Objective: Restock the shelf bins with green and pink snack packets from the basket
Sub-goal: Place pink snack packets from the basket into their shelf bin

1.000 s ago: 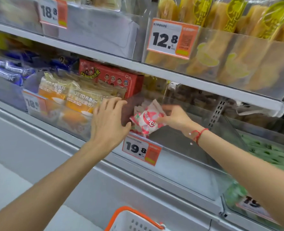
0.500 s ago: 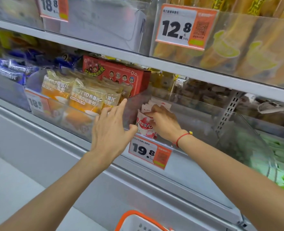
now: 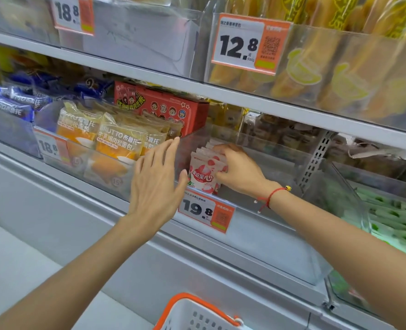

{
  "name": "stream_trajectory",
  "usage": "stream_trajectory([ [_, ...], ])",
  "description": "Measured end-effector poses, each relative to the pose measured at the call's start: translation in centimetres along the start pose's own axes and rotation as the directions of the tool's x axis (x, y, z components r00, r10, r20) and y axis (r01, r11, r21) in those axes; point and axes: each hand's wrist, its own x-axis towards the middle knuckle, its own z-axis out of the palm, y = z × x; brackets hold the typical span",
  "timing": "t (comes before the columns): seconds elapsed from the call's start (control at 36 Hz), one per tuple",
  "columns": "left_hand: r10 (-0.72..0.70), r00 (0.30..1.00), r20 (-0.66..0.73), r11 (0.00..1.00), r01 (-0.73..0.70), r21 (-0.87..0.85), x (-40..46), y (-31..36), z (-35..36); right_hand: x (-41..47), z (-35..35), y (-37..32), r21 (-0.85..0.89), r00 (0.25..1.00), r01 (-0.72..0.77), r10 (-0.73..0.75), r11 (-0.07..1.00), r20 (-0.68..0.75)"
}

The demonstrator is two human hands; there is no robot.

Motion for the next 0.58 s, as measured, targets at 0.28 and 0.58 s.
stream_trajectory([
  [0.28,0.046,0.979,-0.198,0.961,-0.098,-0.260,-6.6,6.1,-2.7,-13.2,-3.4,-2.3,0.325,0.946,0.071,0.040,0.943,-0.322],
  [0.58,-0.215,0.617,0.757,0.976,0.168,0.140,-19.1,5.1,0.2,-29.0,7.6,-1.4,0.403,0.887,-0.426,0.286,0.810,0.362],
])
